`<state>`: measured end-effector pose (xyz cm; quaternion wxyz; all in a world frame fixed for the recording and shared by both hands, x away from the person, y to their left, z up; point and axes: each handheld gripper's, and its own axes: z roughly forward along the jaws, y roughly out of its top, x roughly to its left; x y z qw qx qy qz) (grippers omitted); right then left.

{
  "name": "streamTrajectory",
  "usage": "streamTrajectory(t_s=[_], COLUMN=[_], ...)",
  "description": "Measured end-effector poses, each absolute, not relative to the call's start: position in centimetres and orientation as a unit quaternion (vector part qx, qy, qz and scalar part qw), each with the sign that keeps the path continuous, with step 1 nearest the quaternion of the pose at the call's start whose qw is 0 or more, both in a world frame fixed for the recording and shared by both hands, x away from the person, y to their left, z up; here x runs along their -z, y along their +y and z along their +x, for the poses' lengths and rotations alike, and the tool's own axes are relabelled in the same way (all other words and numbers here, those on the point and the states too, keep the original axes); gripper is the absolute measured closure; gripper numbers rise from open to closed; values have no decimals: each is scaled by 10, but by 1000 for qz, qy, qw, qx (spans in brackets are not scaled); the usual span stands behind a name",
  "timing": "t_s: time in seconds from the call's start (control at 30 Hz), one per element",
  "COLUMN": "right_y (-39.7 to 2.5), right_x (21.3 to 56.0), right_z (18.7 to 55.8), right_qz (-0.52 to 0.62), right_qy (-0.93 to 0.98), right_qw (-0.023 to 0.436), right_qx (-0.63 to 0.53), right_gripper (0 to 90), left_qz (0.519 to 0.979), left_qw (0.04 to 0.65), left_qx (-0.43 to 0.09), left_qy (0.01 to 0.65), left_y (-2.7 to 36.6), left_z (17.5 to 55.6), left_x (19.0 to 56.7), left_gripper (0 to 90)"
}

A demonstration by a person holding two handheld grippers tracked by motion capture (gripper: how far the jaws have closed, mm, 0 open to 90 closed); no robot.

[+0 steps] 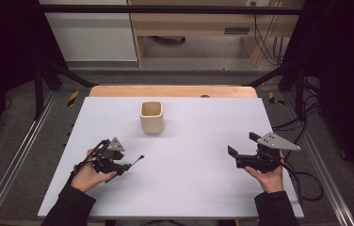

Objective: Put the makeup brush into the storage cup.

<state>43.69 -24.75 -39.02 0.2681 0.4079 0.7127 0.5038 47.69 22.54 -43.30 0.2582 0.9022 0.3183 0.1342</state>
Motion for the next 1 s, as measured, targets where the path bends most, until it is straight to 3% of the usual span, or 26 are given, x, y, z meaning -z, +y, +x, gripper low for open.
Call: streamTrajectory(t_s=[0.23, 0.37, 0.7, 1.0], right_y=[-247, -248, -249, -248], right_x=[390, 390, 390, 390], right_z=[437, 437, 436, 436], right_qz=[407, 403, 402, 403], right_qy=[714, 717, 717, 718], right_qw=[266, 264, 262, 260], right_qx=[-504, -505, -506, -505], right_gripper=[56, 56, 55, 55], left_qz=[901, 900, 911, 921], left_qw=[259, 261, 237, 208], left_qx=[-139, -136, -123, -106], left_qy=[320, 321, 314, 310], left_y=[223, 221, 218, 212], left_z=[480, 480, 486, 496], left_x=[427, 425, 425, 425], left_gripper=[317, 293, 306, 378])
